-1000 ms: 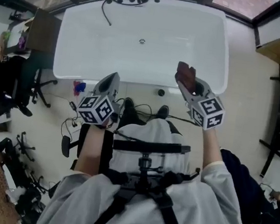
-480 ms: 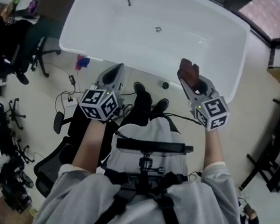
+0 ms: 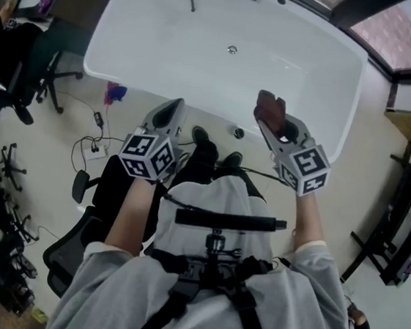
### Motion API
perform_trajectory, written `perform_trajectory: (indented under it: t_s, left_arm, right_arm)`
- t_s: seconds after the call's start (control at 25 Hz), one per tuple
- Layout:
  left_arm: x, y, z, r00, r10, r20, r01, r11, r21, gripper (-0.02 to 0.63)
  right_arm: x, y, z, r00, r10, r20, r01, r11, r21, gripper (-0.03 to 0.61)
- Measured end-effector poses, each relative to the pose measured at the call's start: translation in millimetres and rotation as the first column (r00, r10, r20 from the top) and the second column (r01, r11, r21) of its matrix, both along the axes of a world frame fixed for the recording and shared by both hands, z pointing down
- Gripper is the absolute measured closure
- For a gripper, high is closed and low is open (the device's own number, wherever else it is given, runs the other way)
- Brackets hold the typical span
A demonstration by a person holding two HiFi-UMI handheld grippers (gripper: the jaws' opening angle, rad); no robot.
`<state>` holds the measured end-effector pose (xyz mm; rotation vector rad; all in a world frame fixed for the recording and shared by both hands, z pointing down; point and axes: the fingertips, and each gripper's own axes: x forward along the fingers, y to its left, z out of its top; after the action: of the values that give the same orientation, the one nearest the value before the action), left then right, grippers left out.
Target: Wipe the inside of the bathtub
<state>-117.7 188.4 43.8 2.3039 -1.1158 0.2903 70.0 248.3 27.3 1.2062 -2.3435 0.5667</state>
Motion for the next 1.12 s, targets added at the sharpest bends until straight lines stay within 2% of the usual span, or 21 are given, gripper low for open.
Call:
perform_trajectory:
  t_s: [0.36, 0.6, 0.88, 1.12]
  left_arm:
    - [-4, -22, 12, 0.999, 0.014, -0.033, -0.015, 1.0, -0.02, 0.606]
    - [1, -21, 21, 0.998, -0.046, -0.036, 0.045, 0.998, -0.034, 0.606]
    - [22, -13, 30, 0.984, -0.169, 0.05, 0.17, 0.985, -0.023, 0.606]
    - [46, 12, 29, 0.94, -0.333, 0.073, 0.335, 0.942, -0.013, 0.606]
  right_arm:
    - [-18, -35, 3, 0.999, -0.035, -0.041, 0.034, 0.999, -0.024, 0.449]
    - [-13, -49, 16, 0.991, -0.122, -0.062, 0.119, 0.992, -0.043, 0.45]
    - [9, -49, 51, 0.954, -0.297, -0.025, 0.294, 0.952, -0.088, 0.451]
    - [38, -37, 75, 0.897, -0.443, -0.009, 0.44, 0.892, -0.103, 0.451]
